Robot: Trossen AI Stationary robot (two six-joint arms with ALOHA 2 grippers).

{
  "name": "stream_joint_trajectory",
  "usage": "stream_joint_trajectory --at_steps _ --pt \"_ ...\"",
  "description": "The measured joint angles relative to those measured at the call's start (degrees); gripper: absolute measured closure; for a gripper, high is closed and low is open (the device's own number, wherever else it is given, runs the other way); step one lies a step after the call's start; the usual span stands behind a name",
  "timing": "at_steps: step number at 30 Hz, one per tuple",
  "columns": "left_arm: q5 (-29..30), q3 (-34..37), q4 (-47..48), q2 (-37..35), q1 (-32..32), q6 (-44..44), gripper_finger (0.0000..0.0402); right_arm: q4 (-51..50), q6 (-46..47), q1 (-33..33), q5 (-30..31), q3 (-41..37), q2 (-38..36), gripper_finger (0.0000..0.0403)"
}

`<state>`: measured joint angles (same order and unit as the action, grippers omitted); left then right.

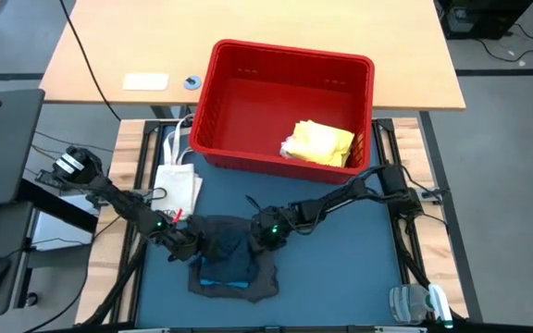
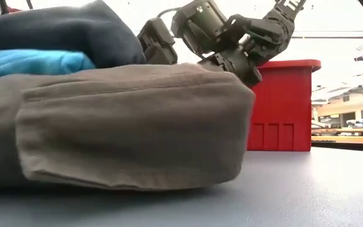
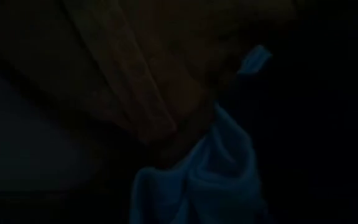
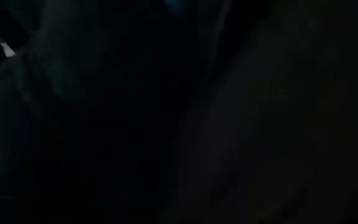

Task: Fold laundry
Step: Put the folded shorts into the red bin

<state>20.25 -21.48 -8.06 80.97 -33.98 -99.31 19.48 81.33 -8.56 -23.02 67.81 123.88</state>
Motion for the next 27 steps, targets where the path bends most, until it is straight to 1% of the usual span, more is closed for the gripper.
stream_joint_trajectory --at_steps 2,4,7,8,12,16,19,23,27 --pt "0.17 0.01 -2.51 1.28 0.76 1.34 0.0197 -0.27 -0.17 0.35 -0.42 0.04 0.25 0.0127" --pt "1.17 0.05 -4.20 1.74 1.34 3.41 0.0231 -0.34 -0.96 0.60 -0.46 0.00 0.21 0.0194" --pt "2.99 0.40 -7.29 1.77 2.43 9.32 0.0272 0.67 -1.58 1.01 -1.35 -0.27 -0.47 0.0306" --pt "3.29 0.48 -8.50 1.72 2.87 11.53 0.0283 1.25 -1.45 1.19 -1.78 -0.37 -0.80 0.0329" --pt "3.07 0.74 -11.06 -0.15 4.04 14.05 0.0317 0.57 -1.09 1.67 -2.22 -0.55 -3.05 0.0329" --pt "3.66 0.84 -12.39 -4.93 4.79 16.88 0.0343 -2.59 -0.82 2.10 -0.47 -0.52 -8.08 0.0329" --pt "3.53 0.81 -12.93 -9.78 5.66 19.59 0.0344 -3.98 -1.48 2.17 -0.10 -0.47 -11.78 0.0329" --pt "3.18 0.77 -13.00 -14.51 8.82 23.95 0.0345 -5.89 -3.14 3.28 0.89 -0.44 -15.15 0.0329" --pt "3.53 0.04 -12.91 -18.69 12.15 24.89 0.0345 -9.22 -4.91 5.00 1.23 -0.39 -17.88 0.0329"
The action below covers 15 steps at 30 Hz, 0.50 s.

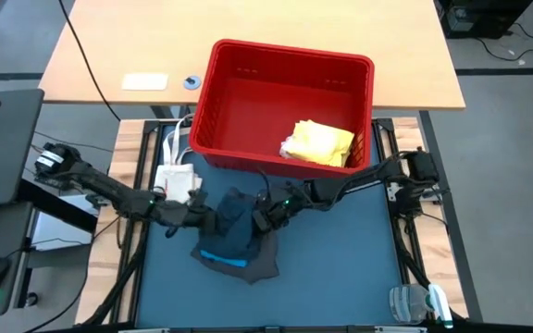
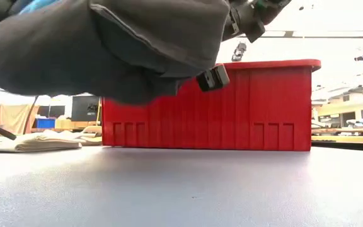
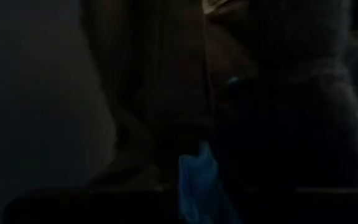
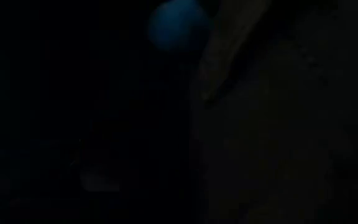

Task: Fold laundry
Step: Put the folded shorts into the red bin

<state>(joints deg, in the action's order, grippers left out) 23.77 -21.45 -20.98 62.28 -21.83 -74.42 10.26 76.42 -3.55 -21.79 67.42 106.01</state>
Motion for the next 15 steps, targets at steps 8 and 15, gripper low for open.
stream_joint_trajectory --at_steps 8,15 --pt "-5.28 -12.30 20.39 -8.38 8.38 12.46 0.0347 -3.81 -3.34 4.87 -0.09 0.15 -6.98 0.0329" --pt "-11.41 -29.22 38.06 -7.37 21.92 25.60 0.0347 -4.07 -4.59 11.06 -0.40 0.20 -12.82 0.0329"
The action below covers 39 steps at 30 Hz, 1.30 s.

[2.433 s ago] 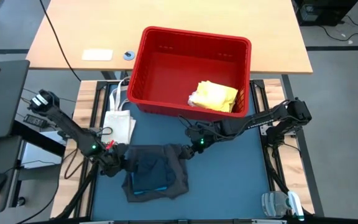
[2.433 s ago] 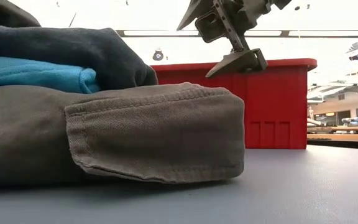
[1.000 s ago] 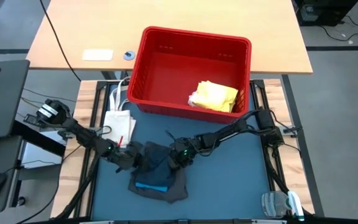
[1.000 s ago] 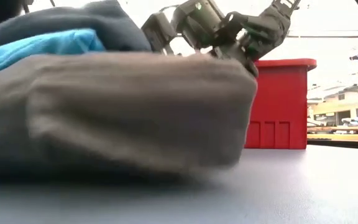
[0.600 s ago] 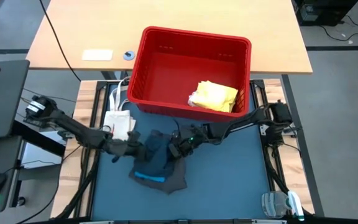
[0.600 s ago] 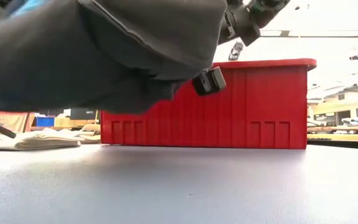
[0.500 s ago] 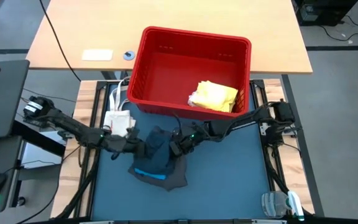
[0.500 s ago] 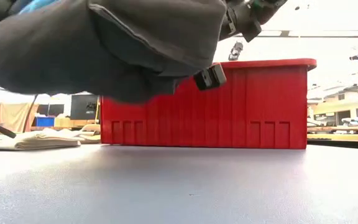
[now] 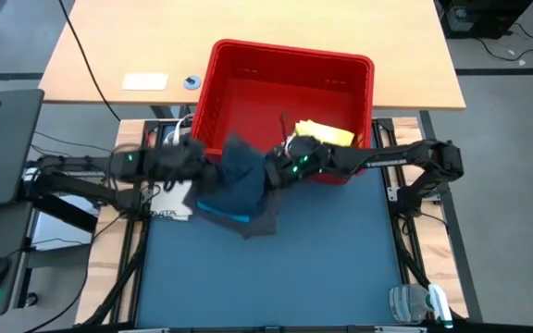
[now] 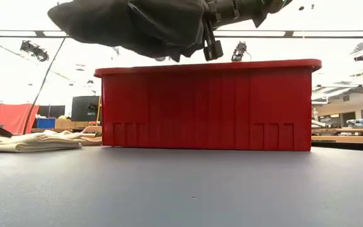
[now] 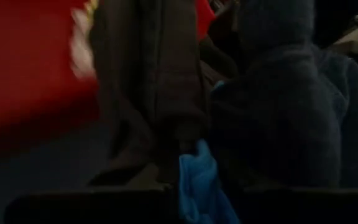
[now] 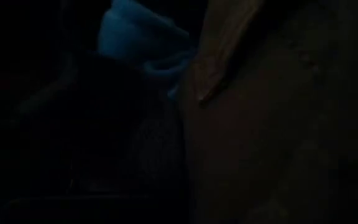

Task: Fold laundry
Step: Put the folded shorts into the red bin

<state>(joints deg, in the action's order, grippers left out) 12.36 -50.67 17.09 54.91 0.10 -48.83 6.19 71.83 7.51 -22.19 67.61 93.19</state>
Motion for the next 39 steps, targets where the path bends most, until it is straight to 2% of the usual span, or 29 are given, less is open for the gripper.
stream_joint_trajectory --at_steps 3,9,17,21,27,33,36,37,39 --pt "-2.69 -6.70 5.19 1.86 6.59 5.29 0.0347 -0.24 -0.38 2.93 0.04 0.00 -2.76 0.0329" --pt "-10.50 -16.68 6.13 8.47 19.79 14.81 0.0348 -0.05 -3.64 11.46 -1.50 0.07 -6.99 0.0329" --pt "-21.21 -25.46 2.46 23.70 34.89 21.22 0.0348 -0.80 -9.29 22.97 -2.55 3.19 -4.96 0.0329" --pt "-24.31 -30.83 0.11 31.15 40.49 22.40 0.0348 -1.72 -14.58 29.24 -2.55 5.61 -2.51 0.0329" --pt "-27.18 -35.31 0.65 41.38 44.77 26.03 0.0348 -11.22 -24.07 37.02 -3.75 7.75 5.45 0.0329" --pt "-28.09 -35.26 5.63 49.00 44.39 26.13 0.0347 -19.37 -28.26 36.91 -4.02 10.20 11.68 0.0329" --pt "-28.42 -35.24 8.26 50.79 44.38 25.82 0.0327 -24.46 -32.27 35.76 -2.96 11.48 13.29 0.0329" --pt "-28.50 -35.21 9.41 51.00 44.45 25.76 0.0318 -25.80 -33.71 35.44 -2.49 11.76 13.57 0.0323" --pt "-28.47 -35.15 11.40 50.91 44.43 27.93 0.0299 -27.55 -36.45 35.21 -0.41 11.92 13.65 0.0281"
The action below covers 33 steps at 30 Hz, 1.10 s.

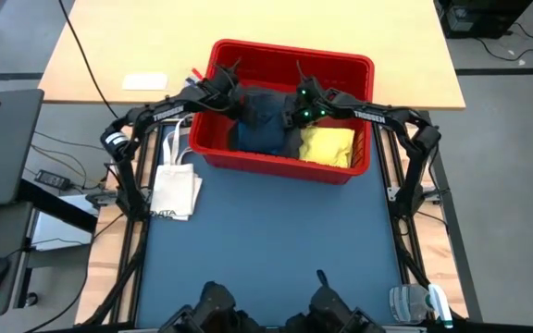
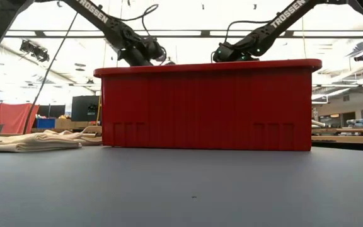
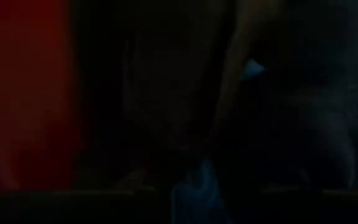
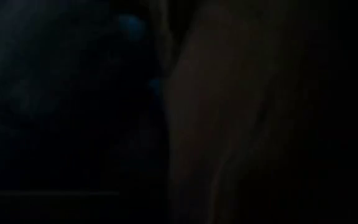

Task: Fold laundry
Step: Put the folded shorts into the red bin, then adjust the red bin

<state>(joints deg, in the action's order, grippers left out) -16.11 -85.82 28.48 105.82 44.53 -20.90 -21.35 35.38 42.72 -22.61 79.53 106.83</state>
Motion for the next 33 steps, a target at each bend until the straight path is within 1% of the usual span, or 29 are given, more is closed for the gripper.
stream_joint_trajectory --at_steps 2,4,7,9,12,15,18,20,23,27,30,32,33 --pt "0.63 0.01 1.87 -0.99 0.00 2.04 0.0282 -0.87 -1.29 0.16 2.56 0.04 -0.25 0.0224" --pt "2.78 0.02 3.19 -2.58 0.16 2.57 0.0267 -1.15 -1.51 0.84 4.78 0.05 -0.86 0.0169" --pt "4.02 0.02 3.76 -5.25 1.01 3.38 0.0251 -1.30 -1.03 1.92 6.98 0.06 -2.43 0.0102" --pt "3.41 0.02 4.55 -7.35 1.55 3.56 0.0244 -2.61 1.10 2.70 7.10 0.06 -3.86 0.0071" --pt "3.66 0.00 5.40 -11.29 2.15 4.66 0.0241 -5.66 3.80 3.41 8.10 0.06 -6.93 0.0051" --pt "4.94 -0.09 7.05 -15.25 2.40 6.65 0.0240 -8.42 3.95 3.29 10.01 0.06 -11.16 0.0052" --pt "3.90 -0.07 10.36 -19.51 2.18 8.46 0.0240 -11.59 4.04 1.70 9.67 0.06 -16.20 0.0065" --pt "0.39 -0.07 13.40 -22.94 1.37 11.41 0.0241 -14.58 3.37 -0.76 9.30 0.04 -19.90 0.0076" --pt "-5.33 -0.11 18.75 -27.69 -1.66 17.40 0.0251 -18.32 0.28 -6.21 6.63 0.04 -25.90 0.0096" --pt "-12.96 -0.09 27.36 -32.48 -10.18 27.71 0.0272 -21.66 -5.30 -16.77 2.84 -0.01 -33.01 0.0123" --pt "-12.78 -0.09 35.94 -34.18 -18.15 36.74 0.0292 -24.60 -8.36 -24.79 -0.35 -0.01 -36.52 0.0141" --pt "-10.90 0.11 39.03 -33.97 -23.16 39.69 0.0306 -26.97 -8.60 -29.74 0.18 -0.03 -37.69 0.0152" --pt "-10.06 0.82 39.02 -33.68 -25.29 40.66 0.0313 -27.78 -8.60 -32.04 0.42 -0.03 -37.88 0.0158"
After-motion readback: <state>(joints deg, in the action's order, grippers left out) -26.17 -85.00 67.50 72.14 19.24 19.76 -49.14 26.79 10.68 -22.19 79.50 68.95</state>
